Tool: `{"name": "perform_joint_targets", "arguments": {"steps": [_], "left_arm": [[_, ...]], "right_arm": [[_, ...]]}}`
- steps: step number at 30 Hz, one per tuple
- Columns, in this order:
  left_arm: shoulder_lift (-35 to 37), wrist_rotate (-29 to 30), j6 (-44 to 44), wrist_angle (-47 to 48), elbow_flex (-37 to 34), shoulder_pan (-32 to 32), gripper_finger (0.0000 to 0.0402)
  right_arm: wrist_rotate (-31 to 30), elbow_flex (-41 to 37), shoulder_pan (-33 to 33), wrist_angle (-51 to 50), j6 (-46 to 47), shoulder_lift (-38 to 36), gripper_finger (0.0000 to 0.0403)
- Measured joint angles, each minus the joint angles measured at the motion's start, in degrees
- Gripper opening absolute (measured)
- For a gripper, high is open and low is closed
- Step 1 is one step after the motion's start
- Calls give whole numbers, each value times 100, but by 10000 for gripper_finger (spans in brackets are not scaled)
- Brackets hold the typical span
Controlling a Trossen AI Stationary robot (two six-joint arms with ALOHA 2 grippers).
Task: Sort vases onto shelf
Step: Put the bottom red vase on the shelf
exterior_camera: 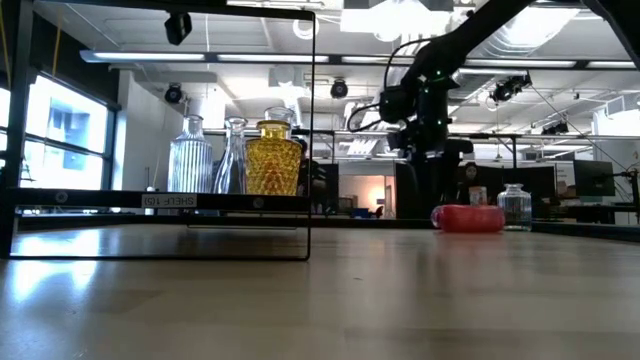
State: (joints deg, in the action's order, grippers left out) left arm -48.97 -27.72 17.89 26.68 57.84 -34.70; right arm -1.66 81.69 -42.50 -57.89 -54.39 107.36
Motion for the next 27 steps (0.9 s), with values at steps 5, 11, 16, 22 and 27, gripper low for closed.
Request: {"name": "perform_joint_targets", "arguments": {"steps": [5, 11, 16, 22, 27], "left_arm": [[0, 11, 61, 0, 0, 100, 0], [0, 124, 108, 2, 0, 265, 0], [0, 378, 146, 4, 0, 373, 0], [0, 391, 216, 4, 0, 471, 0], [0, 534, 258, 4, 0, 570, 0]], "right_arm": [[-136, -2, -182, -506, 276, 367, 261], [-124, -2, -262, -393, 314, 521, 261], [-139, -2, -282, -386, 336, 686, 261], [-156, -2, -291, -361, 336, 870, 261], [-161, -2, -303, -363, 452, 1046, 261]]}}
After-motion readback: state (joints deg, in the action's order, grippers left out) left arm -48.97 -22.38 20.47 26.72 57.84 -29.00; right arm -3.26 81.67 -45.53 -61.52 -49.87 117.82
